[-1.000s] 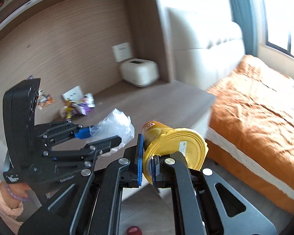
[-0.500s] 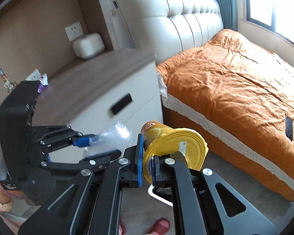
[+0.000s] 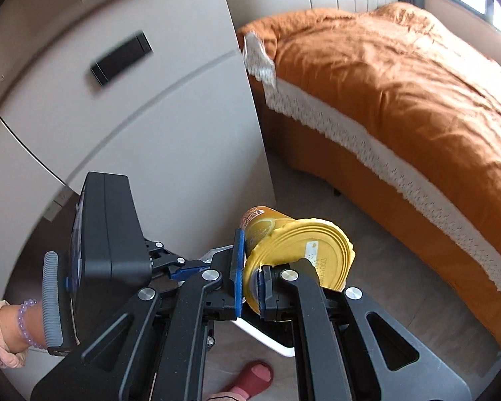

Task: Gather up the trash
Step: 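Carry the plastic bag and chip can over the white bin and open both grippers, then move both open grippers back toward the last items on the desk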

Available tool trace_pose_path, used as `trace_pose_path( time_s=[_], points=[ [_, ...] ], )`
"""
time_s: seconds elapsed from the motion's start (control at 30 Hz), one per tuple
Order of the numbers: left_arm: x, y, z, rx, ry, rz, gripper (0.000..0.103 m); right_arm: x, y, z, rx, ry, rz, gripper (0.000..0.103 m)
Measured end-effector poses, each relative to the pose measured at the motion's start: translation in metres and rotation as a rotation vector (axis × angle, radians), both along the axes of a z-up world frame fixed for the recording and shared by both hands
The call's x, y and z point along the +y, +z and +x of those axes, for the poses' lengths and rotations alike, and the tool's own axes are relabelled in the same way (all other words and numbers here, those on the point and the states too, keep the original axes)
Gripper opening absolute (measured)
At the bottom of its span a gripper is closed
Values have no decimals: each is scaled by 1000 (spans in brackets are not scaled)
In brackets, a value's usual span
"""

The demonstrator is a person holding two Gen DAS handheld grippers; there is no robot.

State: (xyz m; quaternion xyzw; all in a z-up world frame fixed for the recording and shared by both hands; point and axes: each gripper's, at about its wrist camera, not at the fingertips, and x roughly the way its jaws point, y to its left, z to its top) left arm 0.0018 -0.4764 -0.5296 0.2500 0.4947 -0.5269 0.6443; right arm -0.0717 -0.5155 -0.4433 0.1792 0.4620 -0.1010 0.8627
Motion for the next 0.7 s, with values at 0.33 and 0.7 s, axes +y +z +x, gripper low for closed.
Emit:
trace_pose_path(
  time_s=[0.33, 0.7],
  points=[
    [19, -53, 28, 157, 133, 13, 98, -9, -78, 2, 99, 44, 100, 98],
    [31, -32, 30, 140, 160, -32, 98, -2, -54, 7, 61, 41, 69, 98]
  ],
)
